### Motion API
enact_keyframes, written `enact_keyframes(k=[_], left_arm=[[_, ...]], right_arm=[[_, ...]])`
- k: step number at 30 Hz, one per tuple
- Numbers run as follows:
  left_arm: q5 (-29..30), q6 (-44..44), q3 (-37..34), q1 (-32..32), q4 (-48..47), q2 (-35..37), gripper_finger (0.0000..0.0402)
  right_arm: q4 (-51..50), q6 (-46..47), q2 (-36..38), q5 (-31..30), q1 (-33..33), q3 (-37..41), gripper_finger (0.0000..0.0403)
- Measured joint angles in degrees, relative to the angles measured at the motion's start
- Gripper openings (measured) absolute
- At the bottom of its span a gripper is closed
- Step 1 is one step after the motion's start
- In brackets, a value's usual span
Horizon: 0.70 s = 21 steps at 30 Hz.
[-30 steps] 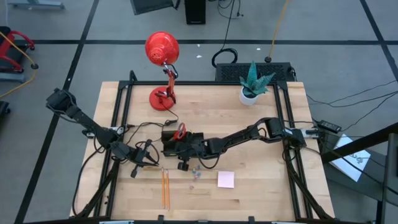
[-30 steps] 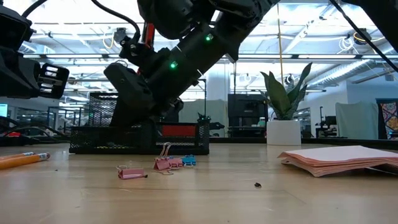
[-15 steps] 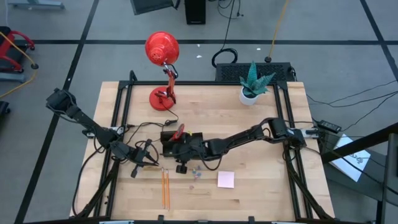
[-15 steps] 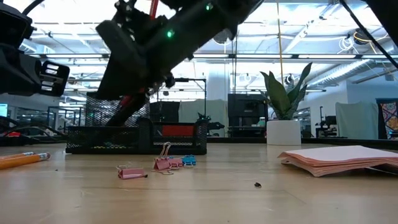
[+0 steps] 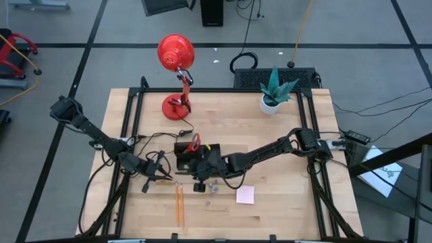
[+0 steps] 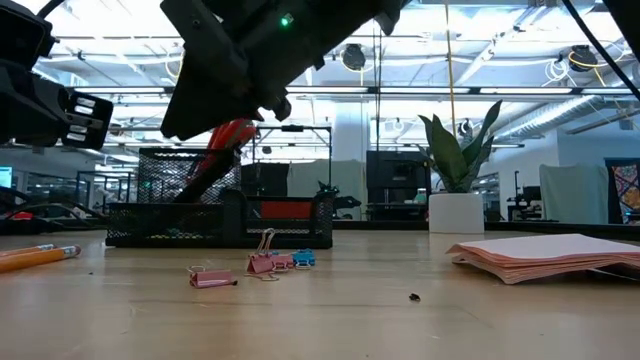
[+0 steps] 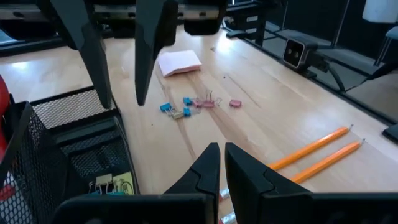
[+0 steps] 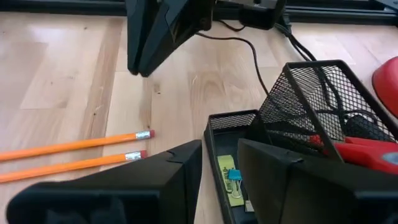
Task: Pick and place office supplies into organizer
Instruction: Put the pink binder clip into the desk organizer
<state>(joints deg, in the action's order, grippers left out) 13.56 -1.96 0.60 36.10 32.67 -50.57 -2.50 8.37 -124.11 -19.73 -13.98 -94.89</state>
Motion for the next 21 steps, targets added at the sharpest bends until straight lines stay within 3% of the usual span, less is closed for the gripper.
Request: enact_keyframes(k=[4, 11, 17, 21], left_arm=[[0.0, -0.8, 0.0, 0.0, 0.6, 0.0, 0.0031], [0.0, -1.7, 0.0, 0.0, 0.6, 0.0, 0.0031], [0.0, -1.7, 1.2, 0.4, -0.1, 0.0, 0.0031], [4.0, -1.7, 5.3, 3.3, -5.8, -0.9, 0.0031]], right_arm=[[-0.2, 0.0, 0.1, -0.4, -0.4, 0.0, 0.0095], [-10.0, -3.9, 6.1, -14.7, -6.3, 0.8, 0.0087], [-5.6, -6.0, 15.2, -14.2, -7.8, 11.0, 0.0030], [3.1, -7.0, 22.1, -13.1, -6.2, 22.7, 0.0008]])
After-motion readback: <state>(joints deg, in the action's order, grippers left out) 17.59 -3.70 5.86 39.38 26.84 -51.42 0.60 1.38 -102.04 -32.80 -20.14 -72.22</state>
